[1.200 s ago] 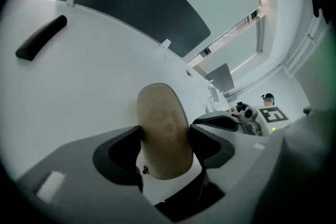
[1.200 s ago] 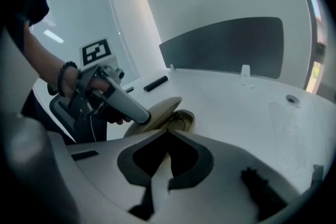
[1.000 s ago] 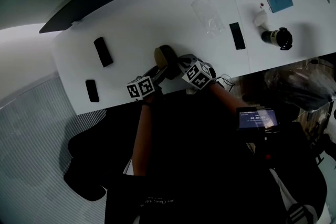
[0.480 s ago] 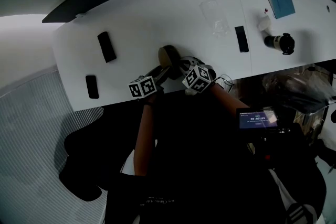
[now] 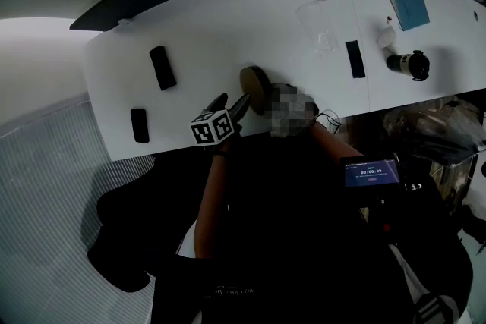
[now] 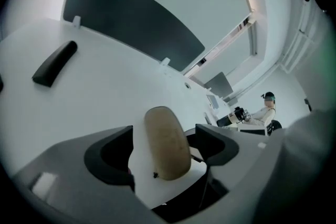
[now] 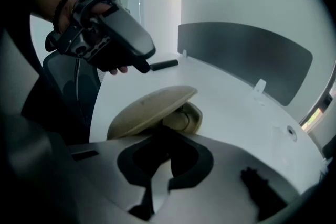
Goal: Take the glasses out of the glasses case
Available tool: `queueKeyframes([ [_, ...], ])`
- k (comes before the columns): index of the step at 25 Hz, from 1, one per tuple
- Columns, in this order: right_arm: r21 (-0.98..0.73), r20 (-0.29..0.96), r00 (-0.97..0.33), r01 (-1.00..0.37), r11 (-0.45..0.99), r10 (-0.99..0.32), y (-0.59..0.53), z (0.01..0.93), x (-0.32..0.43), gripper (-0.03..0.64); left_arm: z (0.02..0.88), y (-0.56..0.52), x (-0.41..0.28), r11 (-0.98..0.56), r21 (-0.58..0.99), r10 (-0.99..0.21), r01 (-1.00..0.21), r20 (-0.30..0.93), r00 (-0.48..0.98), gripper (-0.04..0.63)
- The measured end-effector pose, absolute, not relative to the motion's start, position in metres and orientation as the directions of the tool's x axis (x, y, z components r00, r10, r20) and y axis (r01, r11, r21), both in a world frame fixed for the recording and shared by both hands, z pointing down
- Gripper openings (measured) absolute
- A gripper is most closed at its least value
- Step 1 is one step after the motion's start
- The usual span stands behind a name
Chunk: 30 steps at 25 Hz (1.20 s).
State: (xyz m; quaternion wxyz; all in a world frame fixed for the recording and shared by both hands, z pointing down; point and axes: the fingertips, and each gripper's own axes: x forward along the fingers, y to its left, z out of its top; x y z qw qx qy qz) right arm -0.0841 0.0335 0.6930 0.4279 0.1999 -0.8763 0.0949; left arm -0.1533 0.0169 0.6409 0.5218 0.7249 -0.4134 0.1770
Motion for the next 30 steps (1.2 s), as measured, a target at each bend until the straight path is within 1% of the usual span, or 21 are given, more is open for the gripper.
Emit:
queueKeyframes([
  [2,0.019,0.741,-0.605,-0.415,0.909,-0.292,0.032,0.675,-0.09,0.006,0.632,0.004,-0.13,-0.137,0.619,-0.407,-0.774,0.677,0.613,0.402],
  [5,0.093,0.675,-0.68,-0.307,0.947,-0.286,0.045,0.662,-0.106,0.006,0.641,-0.009,-0.112,-0.126,0.617,-0.371,-0.777,0.697,0.614,0.425],
  [7,0.123,0.676,-0.693,-0.228,0.966,-0.249,0.057,0.658,-0.113,0.007,0.657,-0.008,-0.109,-0.166,0.563,-0.309,-0.81,0.75,0.585,0.428],
  [9,0.124,0.709,-0.669,-0.194,0.973,-0.224,0.062,0.663,-0.113,0.006,0.671,-0.005,-0.114,-0.229,0.487,-0.26,-0.843,0.804,0.535,0.43],
  [10,0.121,0.73,-0.647,-0.195,0.973,-0.221,0.062,0.67,-0.11,0.007,0.676,-0.002,-0.118,-0.243,0.466,-0.245,-0.85,0.819,0.519,0.425],
  [12,0.114,0.762,-0.605,-0.226,0.967,-0.231,0.06,0.688,-0.1,0.008,0.681,0.004,-0.127,-0.218,0.471,-0.24,-0.855,0.823,0.515,0.417],
  [15,0.082,0.78,-0.577,-0.29,0.954,-0.242,0.055,0.7,-0.086,0.006,0.682,0.01,-0.139,-0.143,0.51,-0.288,-0.848,0.799,0.528,0.414],
  [18,0.032,0.78,-0.58,-0.338,0.941,-0.235,0.052,0.697,-0.08,0.006,0.678,0.011,-0.15,-0.1,0.543,-0.341,-0.834,0.769,0.541,0.396],
  [21,0.001,0.781,-0.58,-0.369,0.93,-0.23,0.05,0.696,-0.078,0.006,0.678,0.015,-0.163,-0.073,0.572,-0.375,-0.817,0.743,0.554,0.324],
  [24,-0.045,0.79,-0.574,-0.405,0.913,-0.216,0.051,0.701,-0.078,0.006,0.682,0.019,-0.175,-0.046,0.62,-0.402,-0.783,0.706,0.583,0.209],
  [29,-0.124,0.79,-0.585,-0.443,0.888,-0.182,0.052,0.7,-0.078,0.006,0.695,0.028,-0.183,-0.04,0.618,-0.385,-0.785,0.715,0.583,0.101],
  [30,-0.132,0.793,-0.583,-0.45,0.883,-0.179,0.051,0.7,-0.078,0.006,0.698,0.029,-0.184,-0.036,0.624,-0.385,-0.781,0.712,0.587,0.096],
])
